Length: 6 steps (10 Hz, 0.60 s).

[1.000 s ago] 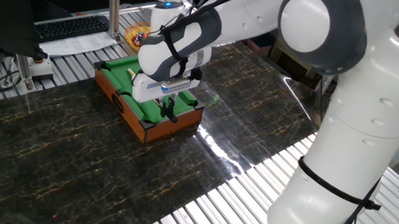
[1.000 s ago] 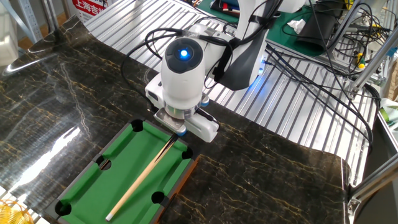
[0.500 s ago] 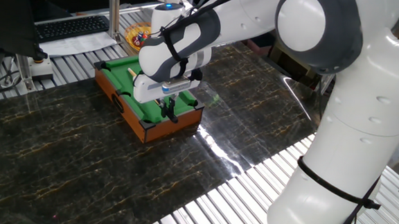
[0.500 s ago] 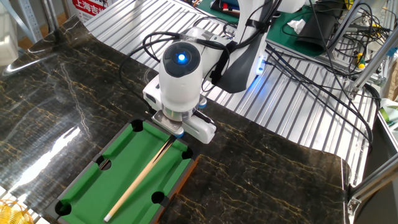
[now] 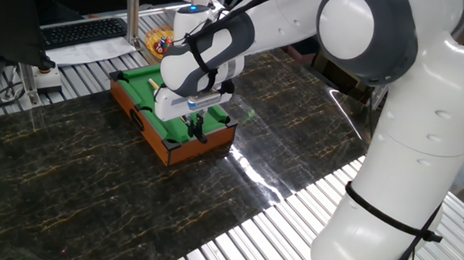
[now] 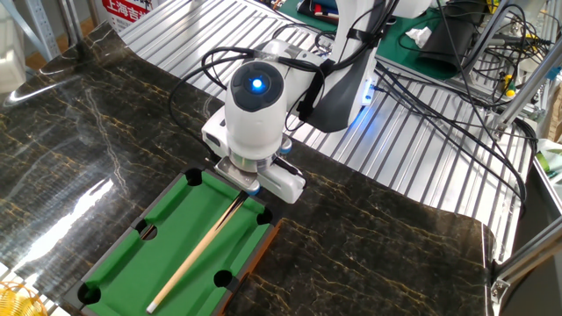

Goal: Hit the pool ball

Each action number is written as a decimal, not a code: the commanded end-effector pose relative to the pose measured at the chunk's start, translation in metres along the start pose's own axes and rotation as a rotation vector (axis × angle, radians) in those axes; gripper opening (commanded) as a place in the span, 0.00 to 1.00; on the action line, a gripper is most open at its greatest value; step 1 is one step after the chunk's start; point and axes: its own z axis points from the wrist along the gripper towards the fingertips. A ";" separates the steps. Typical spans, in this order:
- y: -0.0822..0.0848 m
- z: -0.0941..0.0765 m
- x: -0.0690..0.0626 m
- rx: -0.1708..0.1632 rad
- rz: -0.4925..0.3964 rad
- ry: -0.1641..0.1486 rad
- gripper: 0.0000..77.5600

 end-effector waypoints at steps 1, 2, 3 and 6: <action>-0.008 0.002 0.009 0.017 -0.021 0.023 0.03; -0.008 0.003 0.009 0.017 -0.023 0.021 0.03; -0.008 0.003 0.009 0.015 -0.023 0.021 0.03; -0.008 0.003 0.009 0.016 -0.013 0.018 0.03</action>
